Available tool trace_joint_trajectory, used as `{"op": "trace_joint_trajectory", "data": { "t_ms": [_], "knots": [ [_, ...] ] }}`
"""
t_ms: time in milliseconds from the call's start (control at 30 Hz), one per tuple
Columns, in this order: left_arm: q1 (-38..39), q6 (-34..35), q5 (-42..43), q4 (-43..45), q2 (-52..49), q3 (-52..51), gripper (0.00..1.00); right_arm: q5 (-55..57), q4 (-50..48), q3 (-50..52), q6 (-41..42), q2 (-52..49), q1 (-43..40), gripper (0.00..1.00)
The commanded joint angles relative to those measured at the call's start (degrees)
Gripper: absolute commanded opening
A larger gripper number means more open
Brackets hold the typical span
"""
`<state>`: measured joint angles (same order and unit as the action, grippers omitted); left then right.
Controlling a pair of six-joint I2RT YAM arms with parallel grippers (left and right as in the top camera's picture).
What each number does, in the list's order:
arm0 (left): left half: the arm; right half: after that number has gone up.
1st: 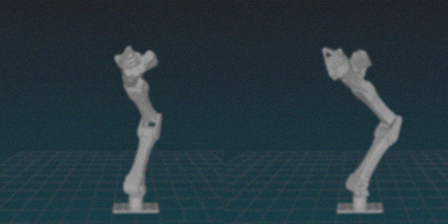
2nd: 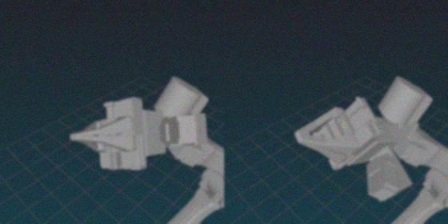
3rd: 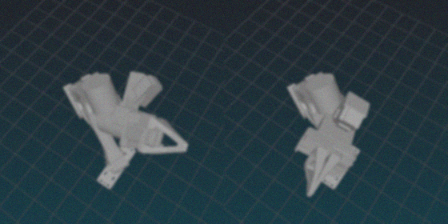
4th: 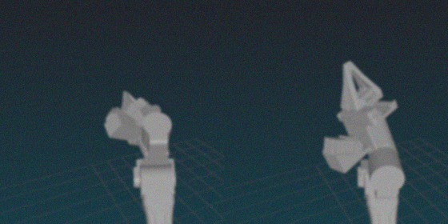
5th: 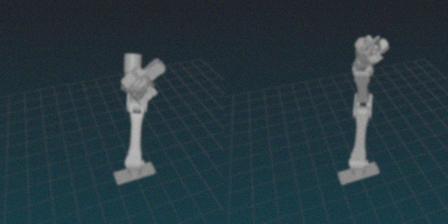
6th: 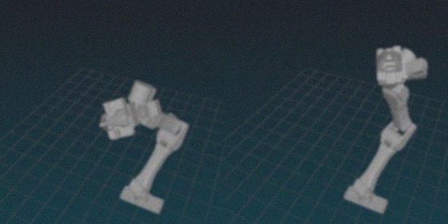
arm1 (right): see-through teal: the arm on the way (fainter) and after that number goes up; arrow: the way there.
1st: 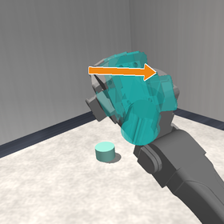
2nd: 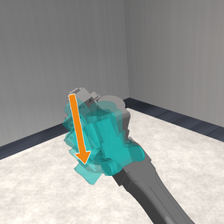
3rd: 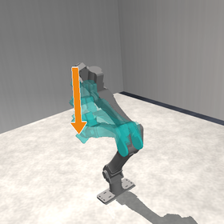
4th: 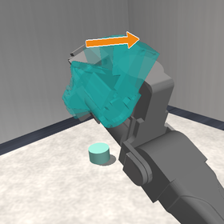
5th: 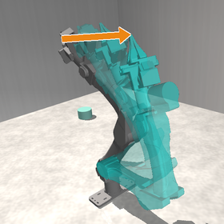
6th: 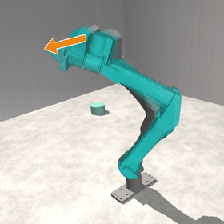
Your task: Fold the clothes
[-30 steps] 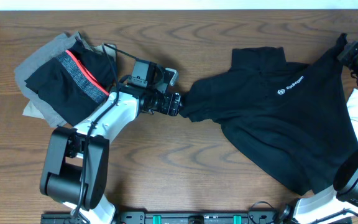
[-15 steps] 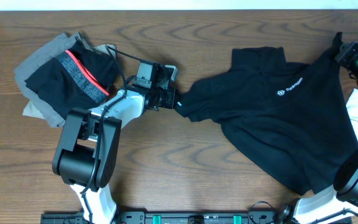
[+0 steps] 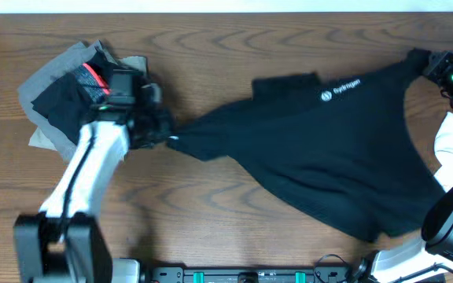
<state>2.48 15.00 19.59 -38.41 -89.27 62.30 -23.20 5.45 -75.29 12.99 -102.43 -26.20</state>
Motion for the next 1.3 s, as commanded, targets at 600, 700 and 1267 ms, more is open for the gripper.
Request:
{"op": "trace_joint_trajectory", "data": {
  "t_ms": [600,700,1267],
  "knots": [
    [-1.4,1.2,-11.9,-7.0,4.4,0.8,0.15,-5.6,-14.8,-0.5,3.5,-10.8,12.3,0.69],
    [-1.4,-0.7,-10.3,-6.8,4.4,0.8,0.31,-7.4,-5.2,-0.5,3.2,-8.0,8.8,0.70],
    [14.0,-16.7,1.3,22.2,-7.1,0.9,0.30,-13.8,19.2,-0.5,-4.3,-6.2,7.5,0.68]
  ]
}}
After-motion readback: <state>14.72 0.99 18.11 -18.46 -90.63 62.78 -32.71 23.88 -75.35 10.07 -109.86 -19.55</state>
